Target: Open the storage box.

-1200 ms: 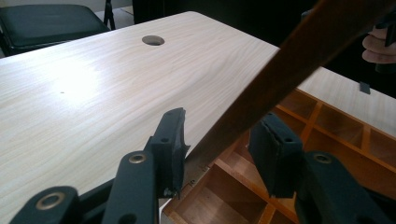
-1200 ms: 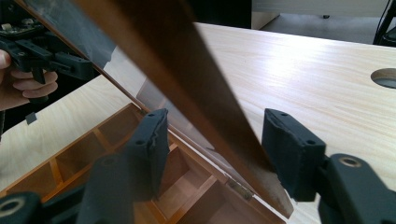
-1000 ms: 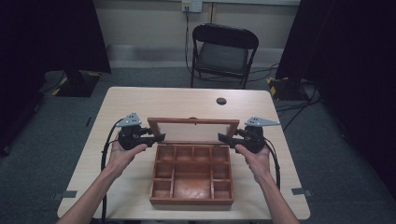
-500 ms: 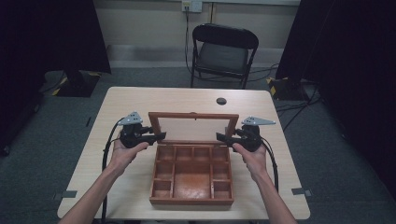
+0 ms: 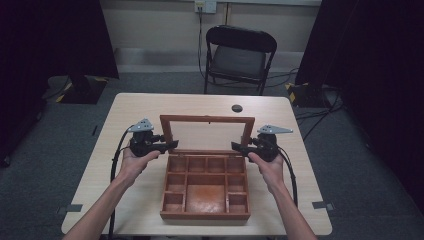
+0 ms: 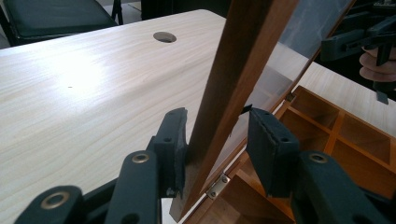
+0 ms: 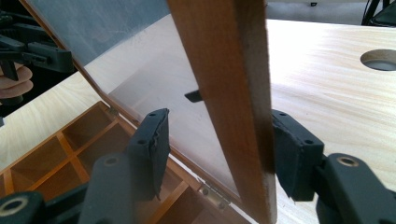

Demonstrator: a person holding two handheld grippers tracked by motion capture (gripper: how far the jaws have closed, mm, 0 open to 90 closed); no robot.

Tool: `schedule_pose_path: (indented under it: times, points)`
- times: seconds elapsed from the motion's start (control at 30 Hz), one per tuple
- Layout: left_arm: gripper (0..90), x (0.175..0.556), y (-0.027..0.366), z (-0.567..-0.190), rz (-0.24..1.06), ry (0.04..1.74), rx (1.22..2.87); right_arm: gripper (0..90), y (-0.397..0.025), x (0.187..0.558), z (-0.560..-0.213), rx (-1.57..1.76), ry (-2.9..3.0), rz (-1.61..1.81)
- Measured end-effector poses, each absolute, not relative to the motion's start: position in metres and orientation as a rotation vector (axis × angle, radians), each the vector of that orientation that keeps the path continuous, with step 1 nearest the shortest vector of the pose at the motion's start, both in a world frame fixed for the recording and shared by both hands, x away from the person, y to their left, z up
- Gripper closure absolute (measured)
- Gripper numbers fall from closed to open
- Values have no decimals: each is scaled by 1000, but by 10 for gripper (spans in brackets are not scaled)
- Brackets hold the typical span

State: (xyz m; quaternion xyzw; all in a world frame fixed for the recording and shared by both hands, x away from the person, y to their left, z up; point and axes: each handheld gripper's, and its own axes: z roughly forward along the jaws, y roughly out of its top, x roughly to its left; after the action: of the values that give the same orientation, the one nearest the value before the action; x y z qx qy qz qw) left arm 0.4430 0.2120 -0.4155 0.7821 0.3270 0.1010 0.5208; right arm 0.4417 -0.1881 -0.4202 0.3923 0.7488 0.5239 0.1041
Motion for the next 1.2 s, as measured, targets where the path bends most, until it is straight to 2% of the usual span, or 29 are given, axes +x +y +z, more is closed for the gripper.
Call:
schedule_pose_path:
  times: [0.67, 1.2]
  points:
    - [594, 453, 212, -428, 187, 817, 1884, 407, -188, 449, -428, 1186, 2200, 1525]
    - [583, 456, 207, -433, 232, 824, 1917, 433, -184, 456, -437, 1186, 2209, 1529]
